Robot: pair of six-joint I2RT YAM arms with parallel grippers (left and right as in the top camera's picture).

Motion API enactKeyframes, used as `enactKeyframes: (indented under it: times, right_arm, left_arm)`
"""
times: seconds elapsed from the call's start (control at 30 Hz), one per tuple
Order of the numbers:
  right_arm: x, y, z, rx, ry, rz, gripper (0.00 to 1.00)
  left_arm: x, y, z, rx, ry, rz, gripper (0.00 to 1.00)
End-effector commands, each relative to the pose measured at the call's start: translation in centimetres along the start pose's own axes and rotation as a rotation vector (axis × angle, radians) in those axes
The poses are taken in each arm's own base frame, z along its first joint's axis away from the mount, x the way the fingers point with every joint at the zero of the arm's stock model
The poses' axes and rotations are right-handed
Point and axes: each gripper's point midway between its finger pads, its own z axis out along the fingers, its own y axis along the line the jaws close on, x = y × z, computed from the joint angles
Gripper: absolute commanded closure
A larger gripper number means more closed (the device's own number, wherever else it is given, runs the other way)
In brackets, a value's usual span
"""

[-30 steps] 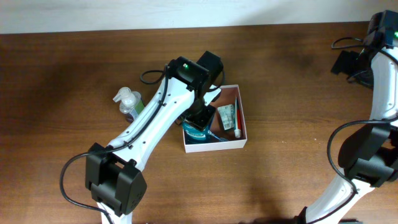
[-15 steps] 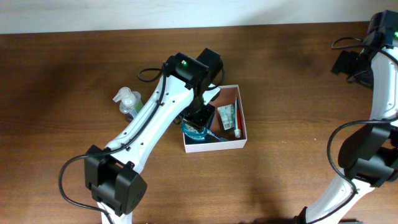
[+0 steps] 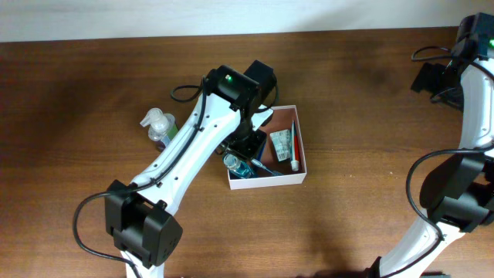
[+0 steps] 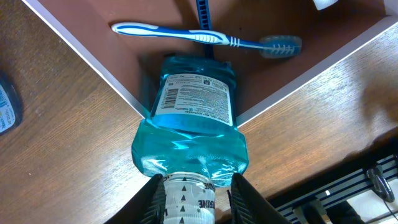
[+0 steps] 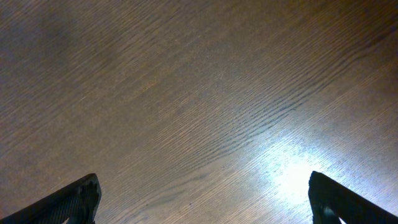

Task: Pack container
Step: 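Lower the Listerine bottle into the pink box with the left gripper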

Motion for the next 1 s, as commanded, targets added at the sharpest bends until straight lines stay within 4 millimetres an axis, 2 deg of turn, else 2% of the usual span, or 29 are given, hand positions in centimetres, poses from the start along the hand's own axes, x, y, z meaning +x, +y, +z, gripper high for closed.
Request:
enactKeyframes:
  times: [0.0, 0.1, 0.33, 0.57, 0.73, 0.97]
  right_arm:
    - [-0.3, -0.1, -0.3, 0.009, -0.014, -0.005, 0.02]
    - [-0.3, -0.1, -0.3, 0.009, -0.014, -0.005, 0.02]
    - [-0.3, -0.1, -0.3, 0.009, -0.014, -0.005, 0.02]
    - [-0.3, -0.1, -0.3, 0.009, -0.014, -0.005, 0.02]
    - [-0.3, -0.1, -0.3, 0.009, -0.014, -0.005, 0.02]
    - [-0.3, -0.1, -0.3, 0.009, -0.014, -0.005, 0.01]
  left_arm:
    - [-0.3, -0.1, -0.3, -0.001, -0.011, 0.015, 0.65]
    - [-0.2, 0.5, -0.3, -0.034, -0.006, 0.015, 0.61]
    - [1.4, 1.0, -0.3, -0.064, 0.060, 0.015, 0.60]
    - [1.5, 1.1, -0.3, -0.068, 0.064, 0.022, 0.60]
    - [1.4, 1.1, -0.3, -0.068, 0.062, 0.022, 0.50]
    - [1.2, 1.0, -0.2, -0.067, 0.058, 0.023, 0.52]
